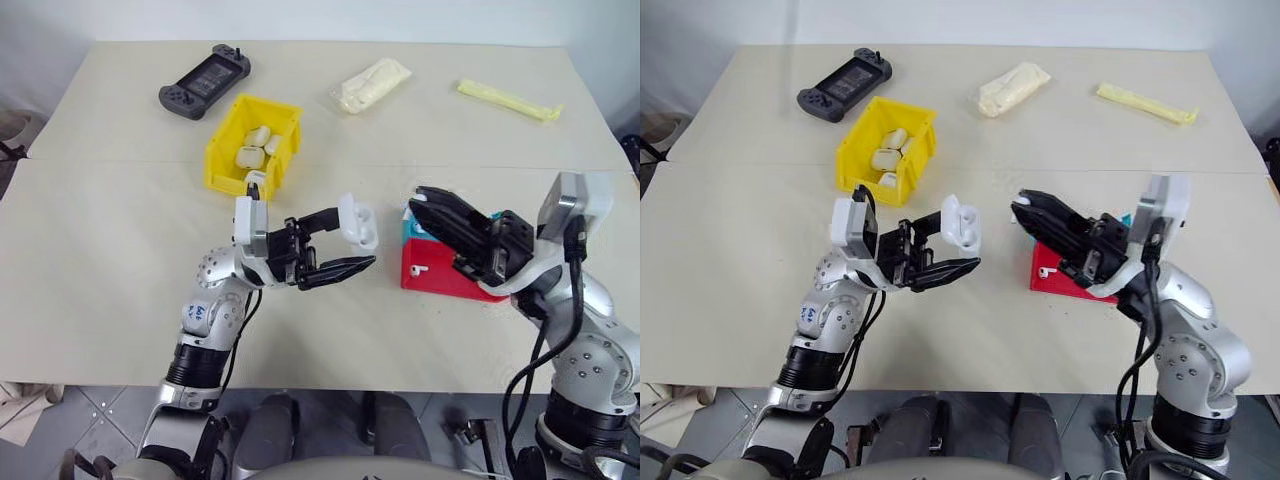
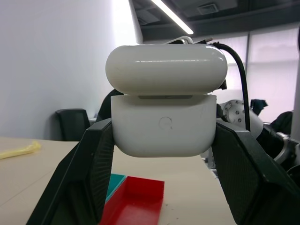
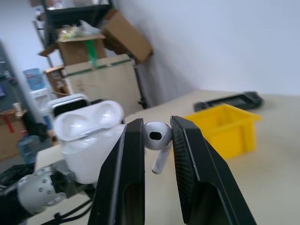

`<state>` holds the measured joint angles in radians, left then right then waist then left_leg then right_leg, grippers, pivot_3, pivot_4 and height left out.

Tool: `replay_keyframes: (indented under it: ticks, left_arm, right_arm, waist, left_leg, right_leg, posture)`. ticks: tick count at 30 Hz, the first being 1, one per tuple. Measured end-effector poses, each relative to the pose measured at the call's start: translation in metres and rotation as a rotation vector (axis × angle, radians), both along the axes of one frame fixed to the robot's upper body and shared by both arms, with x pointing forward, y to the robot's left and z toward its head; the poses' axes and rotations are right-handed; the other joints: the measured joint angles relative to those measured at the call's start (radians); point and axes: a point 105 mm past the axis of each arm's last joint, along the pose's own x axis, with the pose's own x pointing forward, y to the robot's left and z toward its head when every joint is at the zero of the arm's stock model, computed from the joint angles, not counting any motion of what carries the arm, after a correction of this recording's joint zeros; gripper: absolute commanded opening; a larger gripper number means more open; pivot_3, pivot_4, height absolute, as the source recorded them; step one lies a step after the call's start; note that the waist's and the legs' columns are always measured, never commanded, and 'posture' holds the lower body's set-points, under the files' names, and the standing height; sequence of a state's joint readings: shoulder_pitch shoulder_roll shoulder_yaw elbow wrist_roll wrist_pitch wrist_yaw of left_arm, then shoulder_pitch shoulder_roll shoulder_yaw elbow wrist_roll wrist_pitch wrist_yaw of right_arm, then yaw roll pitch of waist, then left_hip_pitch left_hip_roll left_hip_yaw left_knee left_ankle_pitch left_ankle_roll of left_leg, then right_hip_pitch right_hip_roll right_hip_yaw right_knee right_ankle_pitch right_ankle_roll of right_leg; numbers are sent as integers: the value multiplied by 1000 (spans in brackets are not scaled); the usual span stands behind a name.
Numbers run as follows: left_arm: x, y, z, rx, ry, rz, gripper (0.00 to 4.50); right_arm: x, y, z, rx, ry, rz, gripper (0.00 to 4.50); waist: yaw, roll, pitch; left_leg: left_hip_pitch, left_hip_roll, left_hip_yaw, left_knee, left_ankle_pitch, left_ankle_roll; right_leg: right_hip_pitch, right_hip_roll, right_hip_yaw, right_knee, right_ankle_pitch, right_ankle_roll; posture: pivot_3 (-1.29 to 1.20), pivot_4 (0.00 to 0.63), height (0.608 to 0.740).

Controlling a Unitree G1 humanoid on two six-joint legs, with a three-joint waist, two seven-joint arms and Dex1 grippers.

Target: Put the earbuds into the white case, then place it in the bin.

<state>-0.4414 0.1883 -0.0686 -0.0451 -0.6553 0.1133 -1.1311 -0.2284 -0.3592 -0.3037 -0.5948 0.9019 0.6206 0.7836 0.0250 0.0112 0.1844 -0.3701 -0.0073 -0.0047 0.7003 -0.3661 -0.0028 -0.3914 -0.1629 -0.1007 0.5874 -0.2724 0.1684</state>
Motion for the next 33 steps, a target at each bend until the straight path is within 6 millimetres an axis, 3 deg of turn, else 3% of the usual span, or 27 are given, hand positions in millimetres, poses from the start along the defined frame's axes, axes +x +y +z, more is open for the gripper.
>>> replay_keyframes:
  ticks: [16, 22, 33]
  left_arm:
    - [-9, 0, -1, 51, 37, -101, 2770]
    - [-9, -3, -1, 47, 40, -104, 2770]
    - [-7, -4, 0, 58, 46, -84, 2770]
  right_arm:
    - [-12, 27, 15, 27, -147, 95, 452]
    - [-13, 35, 9, 8, -145, 125, 452]
    - [-2, 32, -3, 3, -120, 82, 452]
  waist:
    - [-2, 0, 0]
    - [-2, 0, 0]
    - [-2, 0, 0]
  left_leg:
    - [0, 0, 0, 0, 0, 0]
    - [0, 0, 0, 0, 0, 0]
    - [0, 0, 1, -1, 0, 0]
  right_leg:
    - [0, 0, 0, 0, 0, 0]
    - [0, 0, 0, 0, 0, 0]
    - [-1, 0, 0, 0, 0, 0]
  posture:
    - [0, 150, 740]
    - [0, 150, 740]
    - [0, 150, 740]
